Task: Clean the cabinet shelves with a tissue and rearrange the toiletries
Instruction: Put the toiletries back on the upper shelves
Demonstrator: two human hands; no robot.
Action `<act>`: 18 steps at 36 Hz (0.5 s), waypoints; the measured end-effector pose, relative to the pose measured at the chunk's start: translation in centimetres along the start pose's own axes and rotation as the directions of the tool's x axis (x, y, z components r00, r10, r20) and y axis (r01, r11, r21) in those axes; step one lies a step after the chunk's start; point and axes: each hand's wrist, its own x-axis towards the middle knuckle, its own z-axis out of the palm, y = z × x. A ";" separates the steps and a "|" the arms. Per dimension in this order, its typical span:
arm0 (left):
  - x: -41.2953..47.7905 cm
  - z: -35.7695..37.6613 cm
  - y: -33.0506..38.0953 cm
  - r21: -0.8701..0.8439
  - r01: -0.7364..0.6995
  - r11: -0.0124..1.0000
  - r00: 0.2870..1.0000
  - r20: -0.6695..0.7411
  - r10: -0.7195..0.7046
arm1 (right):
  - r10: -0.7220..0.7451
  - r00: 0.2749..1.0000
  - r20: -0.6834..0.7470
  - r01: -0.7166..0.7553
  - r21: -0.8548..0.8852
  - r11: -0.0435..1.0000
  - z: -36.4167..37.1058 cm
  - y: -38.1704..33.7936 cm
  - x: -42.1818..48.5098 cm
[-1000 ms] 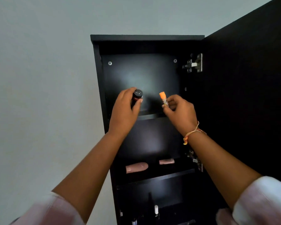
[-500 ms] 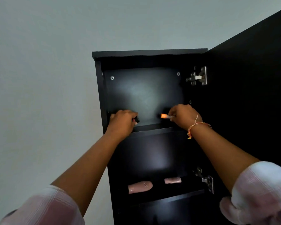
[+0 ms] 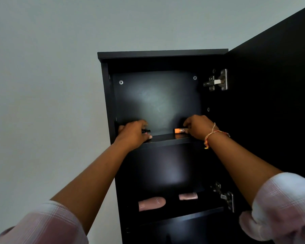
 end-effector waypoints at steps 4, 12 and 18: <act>-0.1 0.0 -0.1 -0.018 0.001 1.000 1.000 -0.001 -0.001 | 0.006 1.000 -0.006 -0.006 0.018 1.000 0.0 0.2 0.0; -0.3 -0.1 0.0 -0.019 -0.002 1.000 1.000 0.015 0.002 | 0.008 1.000 -0.002 -0.008 0.047 0.999 0.0 0.2 -0.3; -0.3 -0.3 0.1 0.013 0.007 1.000 0.998 0.058 -0.008 | 0.029 1.000 -0.011 -0.028 0.067 0.997 0.0 0.2 -0.5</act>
